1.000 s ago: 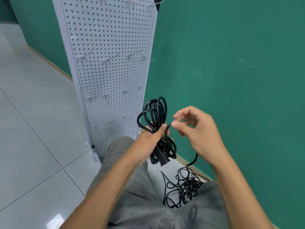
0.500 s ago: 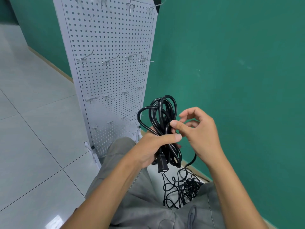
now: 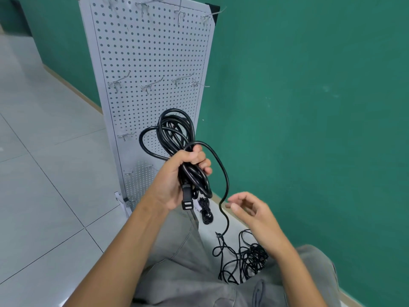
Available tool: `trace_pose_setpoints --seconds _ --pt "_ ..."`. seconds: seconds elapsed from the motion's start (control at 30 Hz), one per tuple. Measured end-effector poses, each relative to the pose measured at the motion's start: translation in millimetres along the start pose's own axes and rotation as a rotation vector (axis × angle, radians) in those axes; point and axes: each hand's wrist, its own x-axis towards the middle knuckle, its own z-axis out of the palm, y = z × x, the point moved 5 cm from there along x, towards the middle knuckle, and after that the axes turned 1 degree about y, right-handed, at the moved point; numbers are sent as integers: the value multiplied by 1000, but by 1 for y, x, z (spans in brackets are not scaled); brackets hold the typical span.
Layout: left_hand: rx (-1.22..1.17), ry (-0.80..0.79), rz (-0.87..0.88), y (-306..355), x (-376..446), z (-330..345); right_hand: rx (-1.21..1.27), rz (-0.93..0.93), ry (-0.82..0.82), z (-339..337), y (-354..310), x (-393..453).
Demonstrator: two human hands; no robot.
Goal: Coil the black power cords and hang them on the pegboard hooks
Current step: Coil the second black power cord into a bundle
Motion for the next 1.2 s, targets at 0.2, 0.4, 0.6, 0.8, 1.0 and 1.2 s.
trace_pose_setpoints --seconds 0.2,0.4,0.6,0.8,1.0,1.2 --pt "-15 4 -45 -7 0 -1 -6 -30 -2 20 -5 10" --pt "280 119 -134 -16 -5 -3 87 -104 225 7 -26 6" --pt "379 166 -174 -32 -5 -1 17 -198 294 -2 -64 3" --pt "394 110 -258 -44 -8 2 -141 -261 269 6 -90 3" --pt "465 112 -381 -44 -13 -1 -410 -303 282 14 -104 3" --pt "369 131 -334 -42 -15 9 -887 -335 199 21 -107 4"
